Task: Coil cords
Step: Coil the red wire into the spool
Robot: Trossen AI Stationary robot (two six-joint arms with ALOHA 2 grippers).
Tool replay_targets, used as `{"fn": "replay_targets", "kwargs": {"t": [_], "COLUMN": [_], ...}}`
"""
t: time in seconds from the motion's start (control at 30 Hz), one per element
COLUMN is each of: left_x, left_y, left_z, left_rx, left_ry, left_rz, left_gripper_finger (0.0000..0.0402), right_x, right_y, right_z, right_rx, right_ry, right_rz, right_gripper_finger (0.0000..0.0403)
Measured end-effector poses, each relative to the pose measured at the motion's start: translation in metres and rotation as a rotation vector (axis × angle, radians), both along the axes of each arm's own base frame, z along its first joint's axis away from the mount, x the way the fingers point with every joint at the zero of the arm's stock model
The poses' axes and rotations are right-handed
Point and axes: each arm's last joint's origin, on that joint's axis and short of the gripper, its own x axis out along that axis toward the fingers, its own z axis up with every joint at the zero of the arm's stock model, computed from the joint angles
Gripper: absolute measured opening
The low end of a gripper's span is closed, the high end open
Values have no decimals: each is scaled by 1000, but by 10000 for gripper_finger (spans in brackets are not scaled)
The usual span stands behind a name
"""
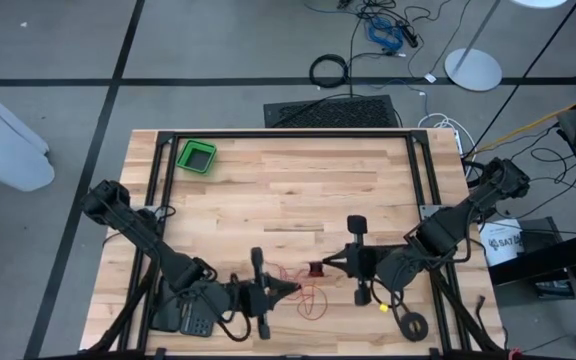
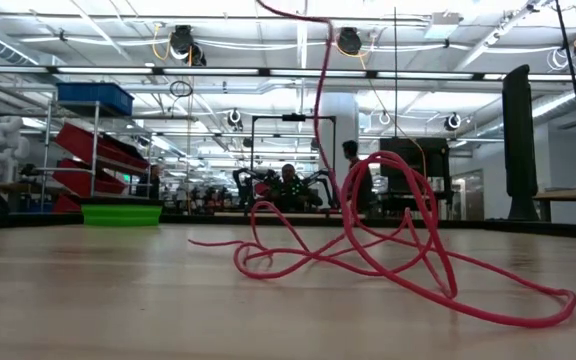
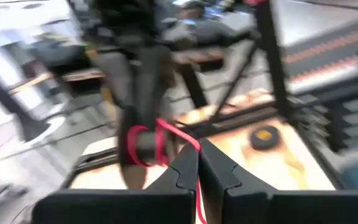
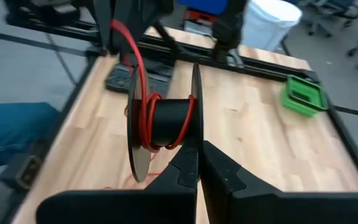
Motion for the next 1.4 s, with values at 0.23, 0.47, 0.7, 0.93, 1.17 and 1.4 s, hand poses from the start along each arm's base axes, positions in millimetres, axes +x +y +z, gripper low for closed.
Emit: {"fn": "replay_targets", "kwargs": {"t": [0.23, 0.47, 0.7, 0.93, 1.17, 1.4], "left_x": [-1, -1, -1, -1, -2, -2], "left_y": [-2, -2, -2, -3, -6, -7], "left_z": [-5, -6, -7, -9, -10, -9], "left_rx": [38, 46, 25, 36, 32, 23], "left_ry": [49, 64, 67, 72, 84, 70], "left_rz": [-83, -86, -88, -91, -121, -121], "left_gripper_finger": [8, 9, 9, 13, 65, 86], "right_x": [-5, -19, -25, -25, -26, -26], "right_y": [1, 8, 16, 17, 16, 17], "right_z": [7, 15, 21, 22, 23, 22], "right_rx": [32, 51, 60, 63, 64, 61], "right_ry": [-26, -54, -97, -108, -111, -111], "right_rz": [28, 71, 112, 117, 118, 119], "right_gripper_finger": [0, 0, 0, 0, 0, 0]}}
